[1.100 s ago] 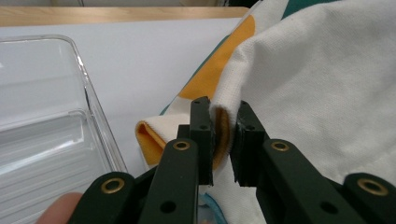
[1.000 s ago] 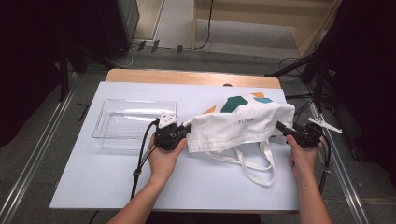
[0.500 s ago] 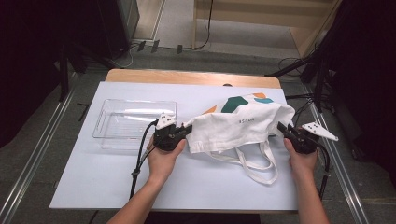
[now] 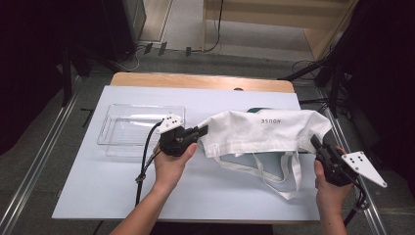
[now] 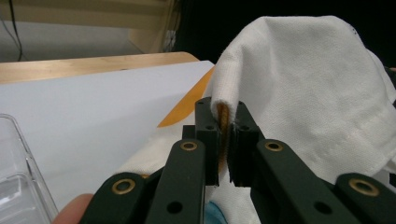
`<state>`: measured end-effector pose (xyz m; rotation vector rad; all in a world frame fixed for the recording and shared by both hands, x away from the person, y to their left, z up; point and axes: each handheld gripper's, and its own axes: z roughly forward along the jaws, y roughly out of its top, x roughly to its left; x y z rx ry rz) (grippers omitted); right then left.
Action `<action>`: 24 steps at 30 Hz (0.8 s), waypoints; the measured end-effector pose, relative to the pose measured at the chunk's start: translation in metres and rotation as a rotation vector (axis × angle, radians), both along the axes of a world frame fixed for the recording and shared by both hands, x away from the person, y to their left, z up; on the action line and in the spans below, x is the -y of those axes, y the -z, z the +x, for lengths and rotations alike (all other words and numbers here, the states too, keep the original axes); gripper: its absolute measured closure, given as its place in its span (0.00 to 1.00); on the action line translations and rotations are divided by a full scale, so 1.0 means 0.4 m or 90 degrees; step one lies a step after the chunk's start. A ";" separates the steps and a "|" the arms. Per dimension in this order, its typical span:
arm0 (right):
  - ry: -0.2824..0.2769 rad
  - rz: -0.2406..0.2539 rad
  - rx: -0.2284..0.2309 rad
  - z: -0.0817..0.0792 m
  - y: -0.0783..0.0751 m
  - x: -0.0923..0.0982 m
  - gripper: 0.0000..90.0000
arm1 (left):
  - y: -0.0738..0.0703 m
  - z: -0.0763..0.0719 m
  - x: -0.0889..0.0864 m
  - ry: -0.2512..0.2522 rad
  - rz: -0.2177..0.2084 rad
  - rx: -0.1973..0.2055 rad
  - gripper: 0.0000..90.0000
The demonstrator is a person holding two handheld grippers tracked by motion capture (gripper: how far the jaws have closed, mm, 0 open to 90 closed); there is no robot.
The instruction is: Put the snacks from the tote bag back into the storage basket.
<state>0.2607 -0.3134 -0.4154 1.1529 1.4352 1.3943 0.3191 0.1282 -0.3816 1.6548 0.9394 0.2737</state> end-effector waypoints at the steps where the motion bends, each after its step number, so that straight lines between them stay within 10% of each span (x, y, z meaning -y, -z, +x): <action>1: 0.001 -0.002 0.006 -0.012 -0.005 -0.002 0.87 | 0.000 0.000 0.000 0.000 0.000 0.000 0.96; 8: 0.014 -0.023 -0.022 -0.039 0.038 -0.019 0.87 | 0.039 0.014 -0.006 -0.014 0.022 -0.033 0.91; 12: 0.026 -0.016 -0.035 -0.041 0.054 -0.023 0.87 | 0.029 -0.030 -0.010 -0.047 0.031 0.008 0.50; 15: 0.028 -0.016 -0.034 -0.040 0.053 -0.029 0.87 | 0.033 -0.060 -0.009 -0.056 0.057 0.021 0.38; 24: 0.038 -0.015 -0.035 -0.041 0.057 -0.036 0.87 | 0.131 -0.110 0.037 -0.031 0.107 -0.039 0.35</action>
